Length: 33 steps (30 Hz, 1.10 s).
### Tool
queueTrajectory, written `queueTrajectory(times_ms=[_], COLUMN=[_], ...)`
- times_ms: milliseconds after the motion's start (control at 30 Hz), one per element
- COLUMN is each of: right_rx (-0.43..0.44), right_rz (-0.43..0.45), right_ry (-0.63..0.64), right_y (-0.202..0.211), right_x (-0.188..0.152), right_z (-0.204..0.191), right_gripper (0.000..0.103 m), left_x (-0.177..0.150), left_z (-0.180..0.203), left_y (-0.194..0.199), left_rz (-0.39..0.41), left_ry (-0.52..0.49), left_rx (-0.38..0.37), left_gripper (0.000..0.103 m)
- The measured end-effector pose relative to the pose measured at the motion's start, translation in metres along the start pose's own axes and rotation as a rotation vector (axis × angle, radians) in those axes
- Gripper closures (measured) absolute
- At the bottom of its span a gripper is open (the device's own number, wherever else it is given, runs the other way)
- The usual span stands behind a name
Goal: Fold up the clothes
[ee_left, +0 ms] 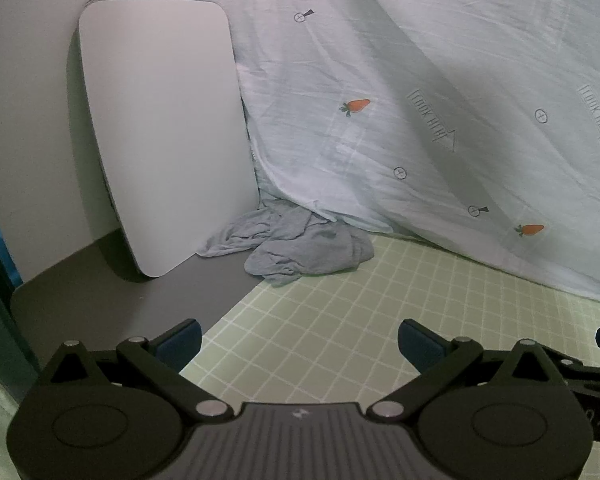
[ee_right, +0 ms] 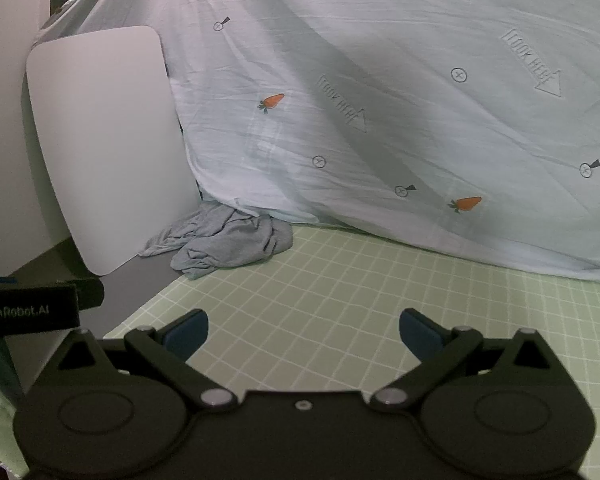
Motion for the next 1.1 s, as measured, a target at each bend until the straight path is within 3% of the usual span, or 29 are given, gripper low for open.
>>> queueTrajectory(times_ms=[1100], right_rx=[-0.003], right_rz=[-0.006], right_ry=[-0.011], right_y=[-0.003], right_x=[-0.007], right_z=[0.001], right_gripper=[0.0], left_x=[0.0], left_z=[0.01], left_y=[0.003], left_rz=[-0.01], left_ry=[-0.004], left_rx=[-0.007], left_gripper=[0.0])
Point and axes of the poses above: each gripper's, at about its wrist camera, not at the fingertips, and y roughly against the way its jaws point, z to its right, x to its top, the point moved 5 cm from there along -y, roughly the way its jaws point, and after that the axes turned 8 degrees about -y, right-handed, at the moved point
